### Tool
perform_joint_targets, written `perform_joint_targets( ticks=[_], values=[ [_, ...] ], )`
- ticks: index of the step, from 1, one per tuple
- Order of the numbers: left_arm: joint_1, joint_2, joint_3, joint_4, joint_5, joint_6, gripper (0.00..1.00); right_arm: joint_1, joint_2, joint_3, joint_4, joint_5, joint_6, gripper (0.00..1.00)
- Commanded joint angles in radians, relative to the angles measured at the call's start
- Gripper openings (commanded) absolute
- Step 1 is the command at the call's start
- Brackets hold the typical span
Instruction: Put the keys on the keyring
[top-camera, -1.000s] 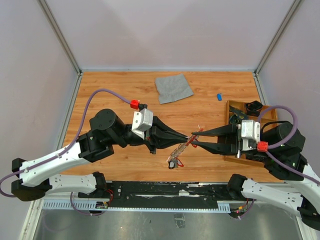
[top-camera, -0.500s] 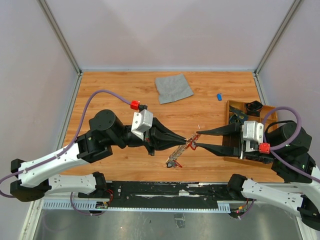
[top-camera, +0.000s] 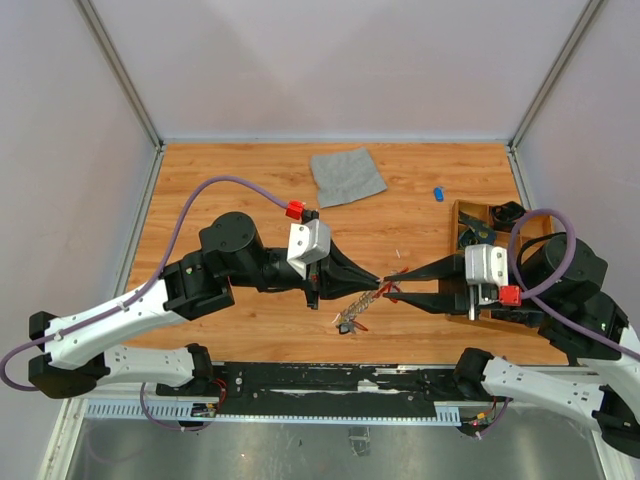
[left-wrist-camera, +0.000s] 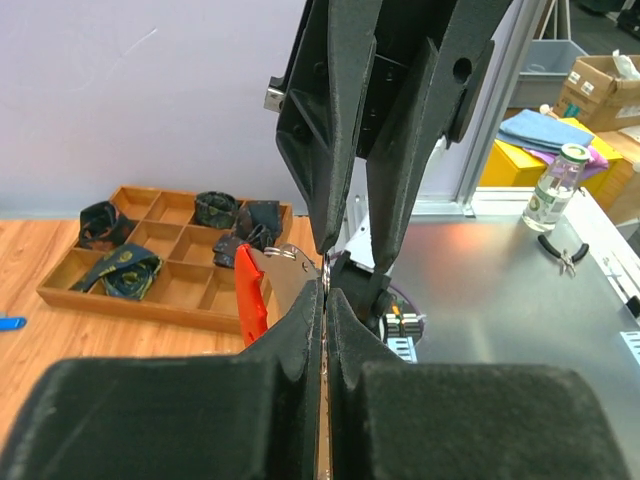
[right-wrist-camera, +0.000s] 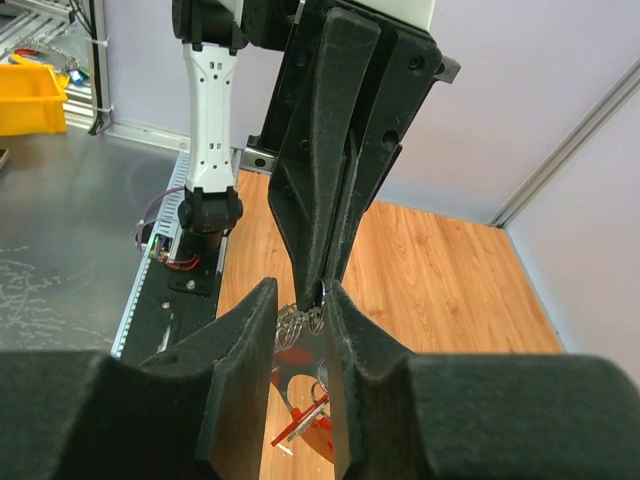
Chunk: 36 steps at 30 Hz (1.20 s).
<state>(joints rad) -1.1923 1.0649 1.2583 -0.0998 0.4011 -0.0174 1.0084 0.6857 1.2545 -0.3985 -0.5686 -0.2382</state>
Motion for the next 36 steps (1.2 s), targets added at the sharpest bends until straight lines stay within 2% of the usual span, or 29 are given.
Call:
perform_joint_targets(
  ticks=[1, 6, 10, 14, 16, 19, 22, 25, 28, 31, 36],
  values=[
    [0.000, -0.004, 0.045, 0.021, 0.003, 0.021, 0.00, -0.005, 0.014, 0.038, -0.048, -0.012, -0.031, 0.27],
    [0.000, -0.005, 0.047, 0.014, 0.009, 0.026, 0.01, -0.005, 0.018, 0.037, -0.050, 0.005, -0.037, 0.28],
    [0.000, -0.005, 0.047, 0.010, 0.015, 0.030, 0.01, -0.005, 0.017, 0.033, -0.051, 0.033, -0.044, 0.35],
    [0.000, -0.005, 0.045, 0.008, 0.020, 0.031, 0.00, -0.005, 0.014, 0.032, -0.050, 0.054, -0.048, 0.37],
    [0.000, -0.005, 0.044, 0.009, 0.019, 0.031, 0.01, -0.005, 0.014, 0.031, -0.051, 0.053, -0.048, 0.32],
    [0.000, -0.003, 0.045, 0.007, 0.018, 0.032, 0.00, -0.005, 0.015, 0.031, -0.051, 0.041, -0.043, 0.18],
    [0.000, -0.002, 0.045, 0.004, 0.016, 0.033, 0.00, -0.005, 0.018, 0.031, -0.052, 0.032, -0.041, 0.10],
    [0.000, -0.002, 0.046, 0.004, 0.015, 0.033, 0.01, -0.005, 0.021, 0.032, -0.058, 0.033, -0.043, 0.11],
    [0.000, -0.002, 0.048, 0.001, 0.012, 0.034, 0.00, -0.005, 0.024, 0.028, -0.062, 0.033, -0.044, 0.20],
    [0.000, -0.002, 0.051, 0.001, 0.013, 0.034, 0.00, -0.005, 0.026, 0.030, -0.067, 0.026, -0.043, 0.20],
    [0.000, 0.000, 0.050, 0.001, 0.012, 0.034, 0.01, -0.005, 0.034, 0.033, -0.077, 0.022, -0.042, 0.07]
  ],
)
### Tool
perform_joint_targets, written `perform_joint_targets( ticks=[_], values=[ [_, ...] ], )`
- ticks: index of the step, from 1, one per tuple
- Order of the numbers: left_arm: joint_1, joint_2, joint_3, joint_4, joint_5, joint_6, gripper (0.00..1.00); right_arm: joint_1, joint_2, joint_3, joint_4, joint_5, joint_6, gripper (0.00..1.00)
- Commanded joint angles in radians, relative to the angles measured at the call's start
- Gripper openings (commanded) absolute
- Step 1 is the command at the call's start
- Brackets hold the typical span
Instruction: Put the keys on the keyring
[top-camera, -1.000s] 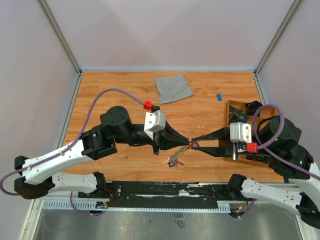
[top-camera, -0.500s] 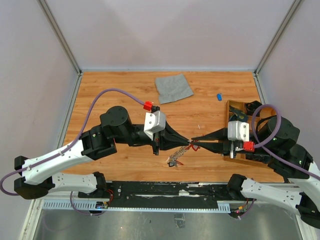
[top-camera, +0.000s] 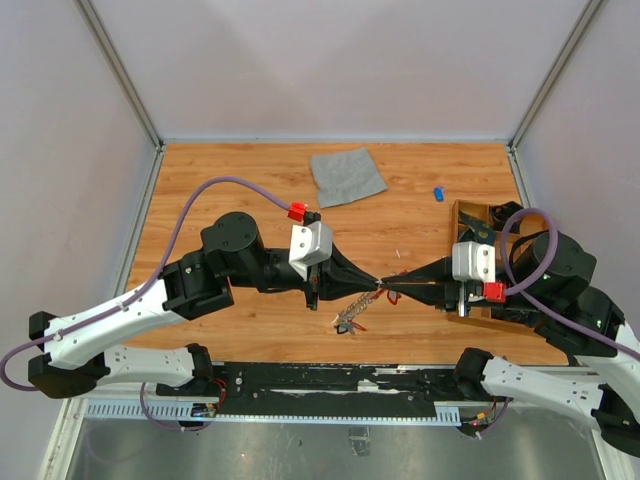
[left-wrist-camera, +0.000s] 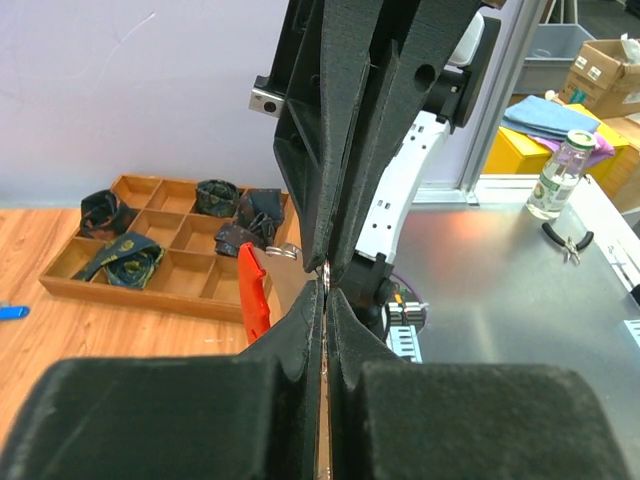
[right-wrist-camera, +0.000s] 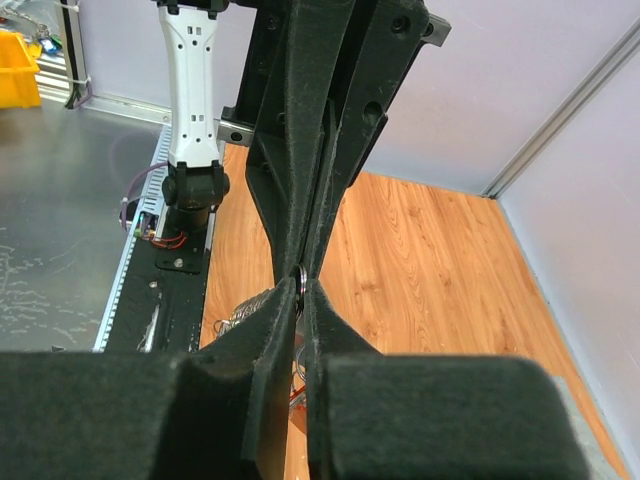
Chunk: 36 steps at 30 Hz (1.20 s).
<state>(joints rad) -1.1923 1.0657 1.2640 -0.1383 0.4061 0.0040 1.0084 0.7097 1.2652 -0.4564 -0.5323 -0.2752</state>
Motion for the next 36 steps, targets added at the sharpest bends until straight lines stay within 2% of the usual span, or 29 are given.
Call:
perform_joint_targets(
  ticks=[1, 3, 7, 14, 18, 20, 23, 36],
  values=[
    [0.000, -0.001, 0.044, 0.041, 0.007, 0.013, 0.01, -0.005, 0.010, 0.022, -0.020, -0.014, -0.005, 0.04],
    [0.000, -0.002, 0.045, 0.043, 0.005, 0.013, 0.00, -0.005, 0.011, 0.024, -0.021, -0.015, -0.005, 0.01],
    [0.000, -0.005, 0.042, 0.051, 0.002, 0.010, 0.02, -0.006, 0.002, 0.020, 0.002, -0.008, -0.002, 0.01],
    [0.000, -0.044, 0.012, 0.100, 0.008, -0.011, 0.26, -0.005, -0.027, -0.003, 0.070, 0.000, 0.007, 0.00],
    [0.000, -0.059, 0.004, 0.115, 0.008, -0.022, 0.31, -0.005, -0.034, -0.007, 0.080, 0.000, 0.008, 0.00],
    [0.000, -0.061, 0.001, 0.114, 0.005, -0.022, 0.30, -0.005, -0.037, -0.008, 0.089, 0.004, 0.011, 0.00],
    [0.000, -0.052, -0.001, 0.109, 0.005, -0.020, 0.23, -0.005, -0.046, -0.018, 0.111, 0.013, 0.020, 0.00],
    [0.000, -0.014, 0.001, 0.092, 0.014, -0.009, 0.15, -0.005, -0.062, -0.028, 0.137, 0.056, 0.029, 0.00]
  ],
)
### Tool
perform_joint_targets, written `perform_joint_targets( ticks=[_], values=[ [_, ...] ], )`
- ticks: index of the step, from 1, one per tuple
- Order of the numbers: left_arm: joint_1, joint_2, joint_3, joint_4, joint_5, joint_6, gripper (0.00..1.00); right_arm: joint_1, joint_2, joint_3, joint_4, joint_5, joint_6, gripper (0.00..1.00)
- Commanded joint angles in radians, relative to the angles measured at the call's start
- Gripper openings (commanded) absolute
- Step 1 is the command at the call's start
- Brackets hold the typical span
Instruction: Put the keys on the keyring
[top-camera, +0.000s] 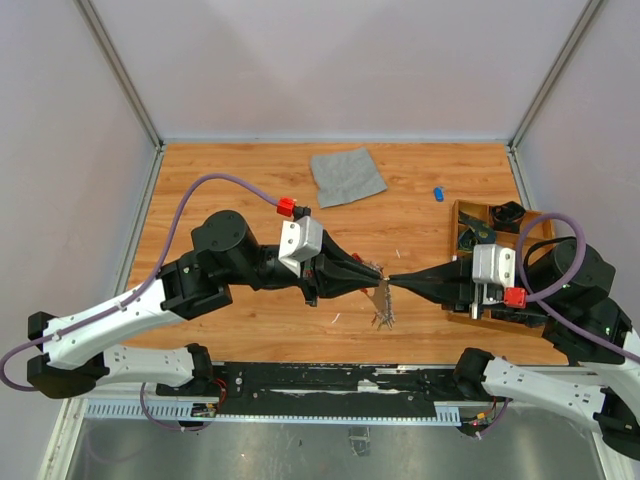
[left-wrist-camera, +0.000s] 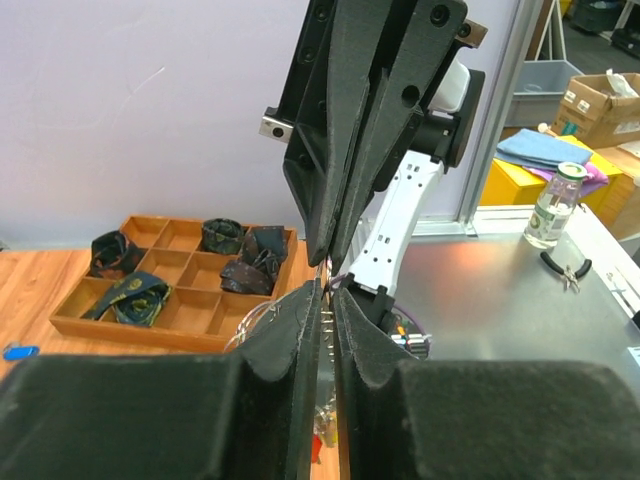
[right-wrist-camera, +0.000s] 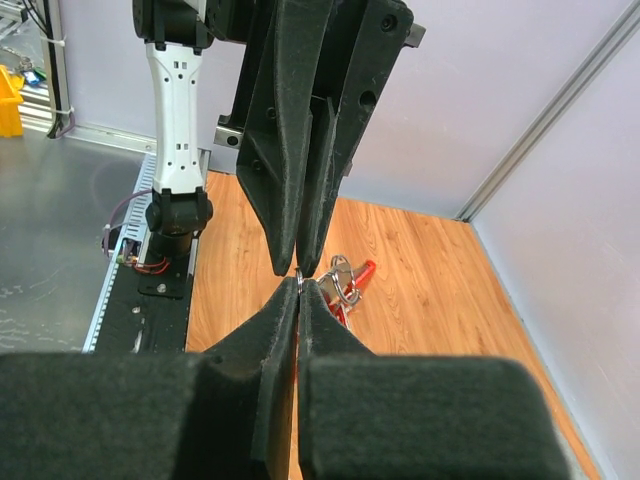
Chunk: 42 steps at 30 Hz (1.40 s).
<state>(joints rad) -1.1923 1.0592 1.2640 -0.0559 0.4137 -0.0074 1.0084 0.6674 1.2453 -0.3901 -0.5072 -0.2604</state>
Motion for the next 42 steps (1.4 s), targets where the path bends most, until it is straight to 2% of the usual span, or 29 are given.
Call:
perform_joint_targets(
  ticks=[1, 7, 18, 25, 32, 38, 42],
  values=[
    [0.000, -0.010, 0.000, 0.010, 0.002, 0.002, 0.14, -0.005, -0.021, -0.009, 0.070, 0.033, 0.013, 0.00],
    [0.000, -0.016, -0.005, 0.010, -0.014, 0.005, 0.14, -0.006, -0.023, -0.012, 0.083, 0.038, 0.014, 0.00],
    [0.000, 0.003, -0.006, 0.016, -0.015, 0.003, 0.23, -0.005, -0.025, -0.014, 0.098, 0.032, 0.025, 0.00],
    [0.000, 0.013, -0.006, 0.028, -0.030, 0.005, 0.23, -0.005, -0.025, -0.025, 0.113, 0.021, 0.032, 0.00],
    [0.000, 0.016, -0.007, 0.037, -0.037, 0.003, 0.18, -0.005, -0.023, -0.033, 0.118, 0.012, 0.035, 0.00],
    [0.000, 0.014, -0.008, 0.041, -0.038, 0.001, 0.02, -0.005, -0.026, -0.037, 0.117, 0.014, 0.036, 0.00],
    [0.000, 0.012, -0.007, 0.041, -0.034, -0.001, 0.00, -0.005, -0.029, -0.037, 0.111, 0.022, 0.035, 0.00]
  ],
)
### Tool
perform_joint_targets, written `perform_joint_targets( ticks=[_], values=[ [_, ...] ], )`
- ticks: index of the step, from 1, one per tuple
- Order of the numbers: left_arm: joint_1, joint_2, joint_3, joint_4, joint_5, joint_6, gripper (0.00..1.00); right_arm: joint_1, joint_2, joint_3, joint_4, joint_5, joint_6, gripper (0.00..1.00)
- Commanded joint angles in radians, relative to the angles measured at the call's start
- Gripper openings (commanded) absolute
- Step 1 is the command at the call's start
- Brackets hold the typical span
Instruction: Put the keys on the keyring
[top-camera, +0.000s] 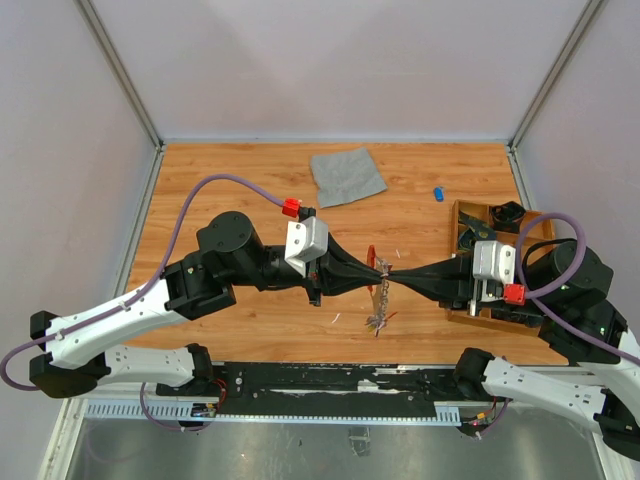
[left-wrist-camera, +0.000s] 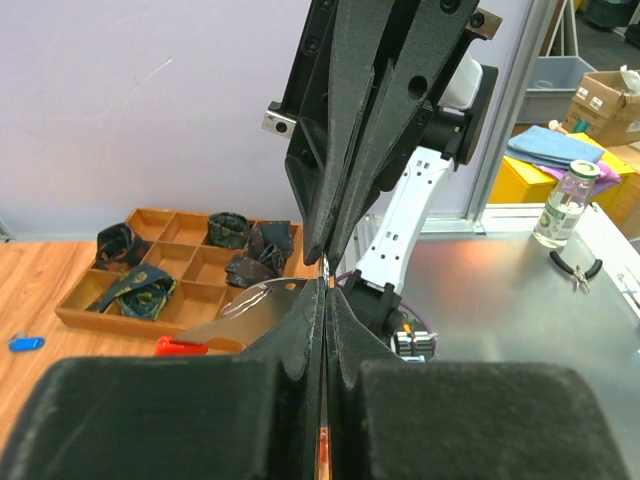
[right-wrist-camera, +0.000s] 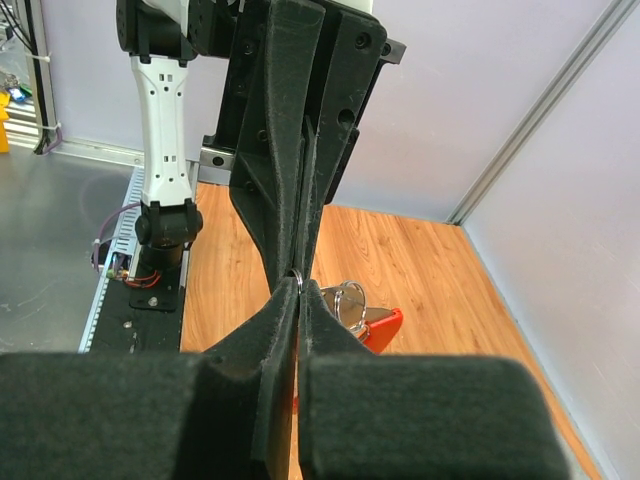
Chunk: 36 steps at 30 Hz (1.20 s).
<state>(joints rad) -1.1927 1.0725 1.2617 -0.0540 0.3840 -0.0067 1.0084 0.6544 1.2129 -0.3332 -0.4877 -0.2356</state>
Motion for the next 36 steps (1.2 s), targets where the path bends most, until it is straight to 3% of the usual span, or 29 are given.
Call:
perform_joint_targets(
  ticks=[1, 9, 17, 24, 27, 31, 36],
  values=[
    [0.001, -0.004, -0.004, 0.039, -0.005, -0.002, 0.00, -0.006, -0.015, -0.003, 0.052, 0.008, 0.009, 0.01],
    [0.000, -0.024, -0.026, 0.055, -0.045, -0.015, 0.01, -0.005, -0.049, -0.017, 0.034, 0.082, -0.005, 0.28],
    [0.001, -0.036, -0.024, 0.028, -0.069, -0.004, 0.00, -0.005, -0.079, -0.032, -0.023, 0.176, -0.014, 0.38],
    [0.000, -0.027, 0.006, -0.035, -0.312, -0.020, 0.01, -0.005, -0.086, -0.025, -0.119, 0.476, 0.103, 0.46],
    [0.001, -0.027, 0.004, -0.043, -0.437, -0.038, 0.00, -0.006, -0.091, -0.021, -0.140, 0.565, 0.156, 0.55],
    [0.001, 0.014, 0.044, -0.093, -0.560, -0.060, 0.01, -0.005, -0.096, -0.041, -0.136, 0.593, 0.153, 0.67],
    [0.001, 0.065, 0.087, -0.127, -0.654, -0.091, 0.00, -0.005, -0.079, -0.105, -0.056, 0.597, 0.183, 0.73]
  ],
)
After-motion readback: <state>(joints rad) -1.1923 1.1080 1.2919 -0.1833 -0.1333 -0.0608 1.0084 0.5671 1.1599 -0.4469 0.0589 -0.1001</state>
